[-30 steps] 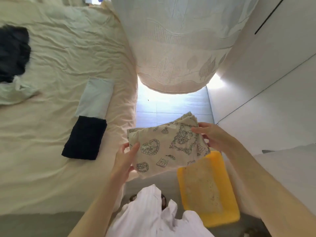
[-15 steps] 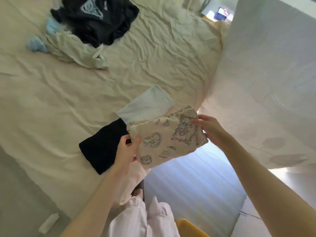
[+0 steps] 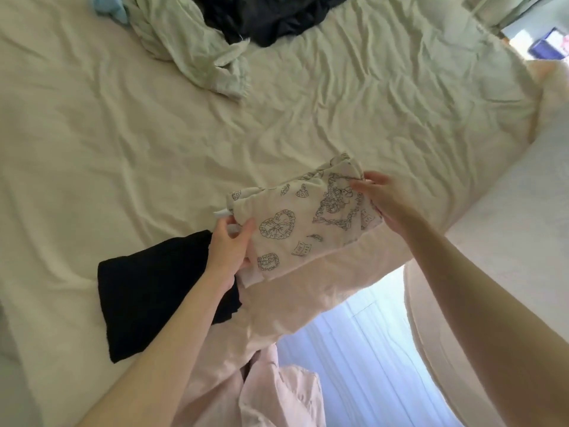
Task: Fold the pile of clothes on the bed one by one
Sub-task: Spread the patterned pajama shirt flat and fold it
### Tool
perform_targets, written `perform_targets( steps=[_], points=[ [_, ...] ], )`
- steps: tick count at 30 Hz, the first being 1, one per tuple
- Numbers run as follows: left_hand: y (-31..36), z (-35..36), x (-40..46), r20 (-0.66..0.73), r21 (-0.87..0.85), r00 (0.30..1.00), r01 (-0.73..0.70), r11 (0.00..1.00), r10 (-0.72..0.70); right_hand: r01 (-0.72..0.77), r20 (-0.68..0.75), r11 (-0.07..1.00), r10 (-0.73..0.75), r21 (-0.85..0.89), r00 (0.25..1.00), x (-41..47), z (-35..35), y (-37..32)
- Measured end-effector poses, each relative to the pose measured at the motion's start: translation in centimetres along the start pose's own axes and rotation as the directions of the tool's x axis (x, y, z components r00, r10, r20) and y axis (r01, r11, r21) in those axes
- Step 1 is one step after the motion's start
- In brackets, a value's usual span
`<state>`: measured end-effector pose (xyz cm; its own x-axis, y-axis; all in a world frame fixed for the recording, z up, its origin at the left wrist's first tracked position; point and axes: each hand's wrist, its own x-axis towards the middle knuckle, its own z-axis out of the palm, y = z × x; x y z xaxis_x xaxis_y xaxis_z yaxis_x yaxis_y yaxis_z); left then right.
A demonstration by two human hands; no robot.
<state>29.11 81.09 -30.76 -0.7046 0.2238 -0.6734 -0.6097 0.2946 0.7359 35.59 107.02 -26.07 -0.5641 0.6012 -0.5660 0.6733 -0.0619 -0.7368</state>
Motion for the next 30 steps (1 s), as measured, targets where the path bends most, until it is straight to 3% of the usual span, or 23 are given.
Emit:
perform_targets(
  steps=[6, 8, 10, 12, 13, 14, 15, 17, 19, 24, 27, 30],
  points=[
    [-1.1, 0.2, 1.3, -0.105, 0.267, 0.994, -0.009, 0.964, 0.039, -0.084, -0.018, 0.995, 0.084, -0.046, 0.996, 2.7, 1.8, 2.1],
    [-0.8, 0.3, 0.5, -0.154, 0.439, 0.973, -0.086, 0.895, 0.169, -0.004, -0.140, 0.970, -0.031, -0.244, 0.990, 2.8, 2.2, 2.8],
    [-0.5, 0.3, -0.6, -0.172, 0.649, 0.883, -0.231, 0.725, 0.436, 0.179, -0.238, 0.793, -0.377, -0.583, 0.895, 1.9, 2.4, 3.8],
    [-0.4, 1.0, -1.3, 0.016, 0.816, 0.734, -0.402, 0.415, 0.679, 0.370, -0.090, 0.512, -0.670, -0.775, 0.737, 0.8, 2.7, 5.1],
    [-0.7, 1.5, -1.3, 0.159, 0.844, 0.668, -0.474, 0.251, 0.727, 0.450, 0.027, 0.395, -0.726, -0.801, 0.687, 0.5, 2.8, 5.9],
    [-1.0, 2.1, -1.1, 0.293, 0.840, 0.644, -0.527, 0.132, 0.707, 0.511, 0.151, 0.314, -0.719, -0.800, 0.678, 0.5, 3.0, 6.9],
    [-1.5, 2.5, -0.7, 0.386, 0.831, 0.670, -0.551, 0.076, 0.634, 0.545, 0.258, 0.271, -0.661, -0.793, 0.704, 0.6, 3.2, 7.7],
    [-2.8, 2.9, 0.5, 0.453, 0.854, 0.772, -0.519, 0.033, 0.446, 0.537, 0.373, 0.243, -0.495, -0.808, 0.785, 1.1, 3.4, 9.1],
    [-3.6, 2.7, 1.7, 0.444, 0.882, 0.830, -0.471, -0.002, 0.337, 0.496, 0.390, 0.227, -0.386, -0.838, 0.836, 1.7, 3.6, 9.6],
    [-0.3, 1.9, 1.3, 0.493, 0.862, 0.862, -0.502, 0.068, 0.122, 0.474, 0.371, 0.243, -0.369, -0.846, 0.852, -0.5, 4.0, 5.8],
    [3.2, 0.3, -2.1, 0.486, 0.857, 0.857, -0.506, 0.100, 0.169, 0.488, 0.354, 0.243, -0.436, -0.838, 0.827, -5.1, 3.5, 2.6],
    [5.5, -3.3, -7.4, 0.414, 0.822, 0.851, -0.502, 0.269, 0.323, 0.548, 0.389, 0.224, -0.498, -0.806, 0.775, -10.7, 3.6, -0.9]
  ],
)
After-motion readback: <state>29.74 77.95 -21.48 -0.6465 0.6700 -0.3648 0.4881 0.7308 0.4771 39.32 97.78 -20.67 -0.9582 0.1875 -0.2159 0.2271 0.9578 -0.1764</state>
